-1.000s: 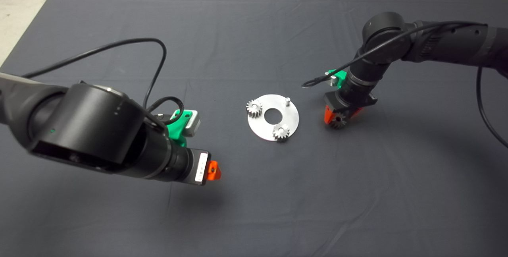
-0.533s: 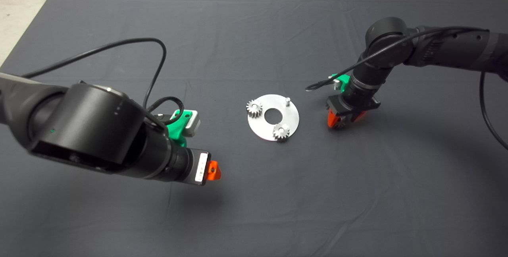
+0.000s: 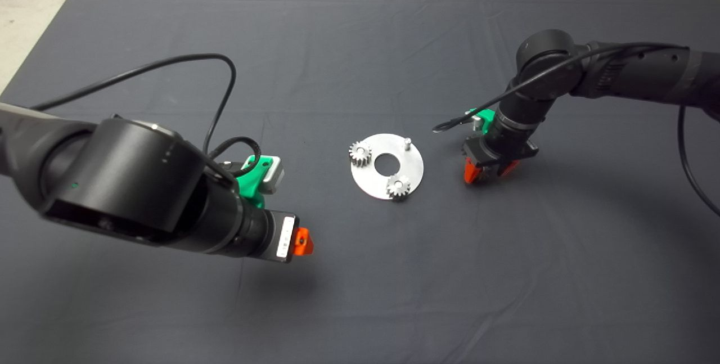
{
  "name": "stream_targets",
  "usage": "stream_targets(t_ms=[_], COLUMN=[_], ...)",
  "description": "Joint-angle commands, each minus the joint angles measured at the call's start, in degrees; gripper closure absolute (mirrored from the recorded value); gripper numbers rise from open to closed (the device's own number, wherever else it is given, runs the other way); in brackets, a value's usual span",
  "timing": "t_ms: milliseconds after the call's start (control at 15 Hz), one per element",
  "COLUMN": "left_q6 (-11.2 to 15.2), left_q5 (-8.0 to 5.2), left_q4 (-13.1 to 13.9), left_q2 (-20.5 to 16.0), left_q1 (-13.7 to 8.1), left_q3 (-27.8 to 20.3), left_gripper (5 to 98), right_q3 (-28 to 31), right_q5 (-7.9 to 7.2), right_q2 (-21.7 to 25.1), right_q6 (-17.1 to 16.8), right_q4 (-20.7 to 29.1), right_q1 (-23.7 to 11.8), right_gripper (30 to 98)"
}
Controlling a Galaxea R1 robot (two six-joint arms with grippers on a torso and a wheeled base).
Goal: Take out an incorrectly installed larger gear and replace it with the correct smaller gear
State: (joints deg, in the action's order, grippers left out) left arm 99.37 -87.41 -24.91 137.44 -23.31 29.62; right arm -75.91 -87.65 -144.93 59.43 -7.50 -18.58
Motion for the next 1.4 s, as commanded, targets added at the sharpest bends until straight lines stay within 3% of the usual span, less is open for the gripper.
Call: stream_targets(t_ms=[0,200,600,1000,1333], left_q6=[-0.22,-0.22,-0.22,-0.22,-0.22], left_q5=[-0.92,-0.92,-0.92,-0.92,-0.92], left_q4=[-1.20,-1.20,-1.29,-1.29,-1.29], left_q2=[0.08,0.08,0.08,-0.01,0.08], left_q1=[-0.16,-0.16,-0.16,-0.16,-0.16], left_q3=[-0.20,-0.20,-0.11,-0.11,-0.11], left_gripper=[11.5,11.5,11.5,11.5,11.5], right_q3=[1.85,4.51,5.00,5.35,5.35], right_q5=[-7.35,-7.35,-7.35,-7.35,-7.35], right_q2=[-0.22,-0.05,0.57,0.83,0.74], right_q6=[-0.02,0.60,0.69,0.69,0.69], right_q4=[1.78,-3.38,-4.40,-11.56,-12.96], right_q1=[-1.11,-0.94,-0.94,1.30,1.52], right_gripper=[67.0,67.0,67.0,66.9,67.0])
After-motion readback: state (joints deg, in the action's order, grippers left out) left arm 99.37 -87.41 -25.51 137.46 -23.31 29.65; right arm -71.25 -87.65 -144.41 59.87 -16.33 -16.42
